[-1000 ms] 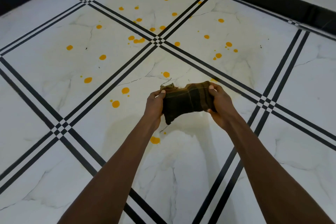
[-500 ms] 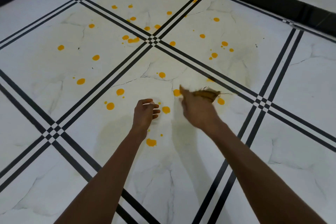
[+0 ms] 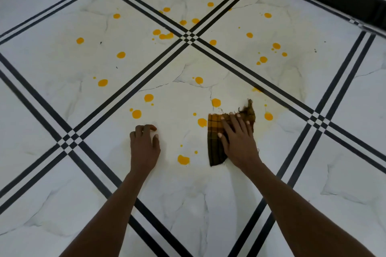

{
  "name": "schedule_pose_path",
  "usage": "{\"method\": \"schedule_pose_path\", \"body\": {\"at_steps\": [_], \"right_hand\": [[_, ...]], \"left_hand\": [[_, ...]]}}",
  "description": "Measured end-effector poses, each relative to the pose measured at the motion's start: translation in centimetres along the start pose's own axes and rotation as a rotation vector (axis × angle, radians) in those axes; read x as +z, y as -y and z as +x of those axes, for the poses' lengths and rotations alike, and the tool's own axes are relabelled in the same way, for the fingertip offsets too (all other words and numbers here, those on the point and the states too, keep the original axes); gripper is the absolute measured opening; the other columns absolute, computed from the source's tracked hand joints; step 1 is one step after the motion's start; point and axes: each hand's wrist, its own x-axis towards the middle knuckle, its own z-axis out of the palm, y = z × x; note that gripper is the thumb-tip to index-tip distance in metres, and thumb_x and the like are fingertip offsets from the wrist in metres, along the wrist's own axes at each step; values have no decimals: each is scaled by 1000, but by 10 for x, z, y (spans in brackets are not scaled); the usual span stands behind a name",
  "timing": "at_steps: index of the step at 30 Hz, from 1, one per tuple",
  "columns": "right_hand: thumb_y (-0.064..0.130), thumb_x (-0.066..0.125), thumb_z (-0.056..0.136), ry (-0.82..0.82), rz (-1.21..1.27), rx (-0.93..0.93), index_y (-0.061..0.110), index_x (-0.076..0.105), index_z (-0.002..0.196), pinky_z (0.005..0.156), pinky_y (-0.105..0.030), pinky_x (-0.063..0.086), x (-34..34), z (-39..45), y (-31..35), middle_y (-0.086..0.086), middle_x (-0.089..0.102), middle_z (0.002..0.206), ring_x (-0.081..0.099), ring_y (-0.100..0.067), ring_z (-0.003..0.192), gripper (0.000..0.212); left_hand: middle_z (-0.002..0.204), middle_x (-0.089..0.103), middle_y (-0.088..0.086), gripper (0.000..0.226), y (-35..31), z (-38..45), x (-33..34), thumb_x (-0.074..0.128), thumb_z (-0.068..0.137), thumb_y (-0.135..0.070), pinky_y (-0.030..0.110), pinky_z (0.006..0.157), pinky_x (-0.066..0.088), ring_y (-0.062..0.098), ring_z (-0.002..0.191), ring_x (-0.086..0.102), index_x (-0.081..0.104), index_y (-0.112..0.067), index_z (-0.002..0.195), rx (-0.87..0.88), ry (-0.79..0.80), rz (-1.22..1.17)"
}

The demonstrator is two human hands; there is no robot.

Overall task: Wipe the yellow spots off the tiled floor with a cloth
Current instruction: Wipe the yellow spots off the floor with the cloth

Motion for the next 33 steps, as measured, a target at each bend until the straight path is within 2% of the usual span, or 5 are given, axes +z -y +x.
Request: {"method": "schedule_pose_path", "body": {"at_steps": [10, 13, 18, 24, 33], "right_hand": [[33, 56, 103, -79, -110, 268, 10, 69, 117, 109, -58, 44, -25, -8, -20, -17, 56, 140, 50, -37, 134, 30], [32, 57, 104, -94, -7, 129, 5, 61, 137, 119, -57, 38, -15, 2, -9, -20, 52, 150, 46, -39, 143, 43], [48, 18, 108, 78, -23, 82, 12, 22, 166, 130, -57, 12, 15, 0, -4, -17, 13, 174, 7, -35, 163, 68], [81, -22, 83, 265, -94, 78, 16, 4, 167, 129, -61, 3, -8, -2, -2, -15, -3, 176, -5, -34, 163, 110], [64, 25, 103, 32, -138, 26, 25, 13, 168, 126, -68, 4, 14, 76, -3, -10, 9, 176, 3, -36, 163, 76]], "left_hand": [[122, 54, 14, 23, -7, -7, -3, 57, 100, -10, 45, 88, 45, 36, 105, 48, 59, -10, 124, 3, -7, 11], [122, 55, 14, 22, -5, -7, -3, 57, 101, -13, 47, 88, 46, 35, 104, 49, 59, -10, 122, 36, -22, 50], [126, 56, 16, 28, -1, -5, -8, 61, 97, -13, 48, 85, 48, 39, 108, 52, 60, -9, 125, 63, 47, 130], [141, 50, 18, 41, -2, -18, -42, 63, 99, -20, 55, 99, 48, 42, 128, 46, 56, -6, 136, -65, 188, 75], [135, 53, 20, 35, 41, 20, -27, 45, 105, -25, 52, 99, 45, 41, 123, 49, 56, -3, 130, -10, -86, 180]]}}
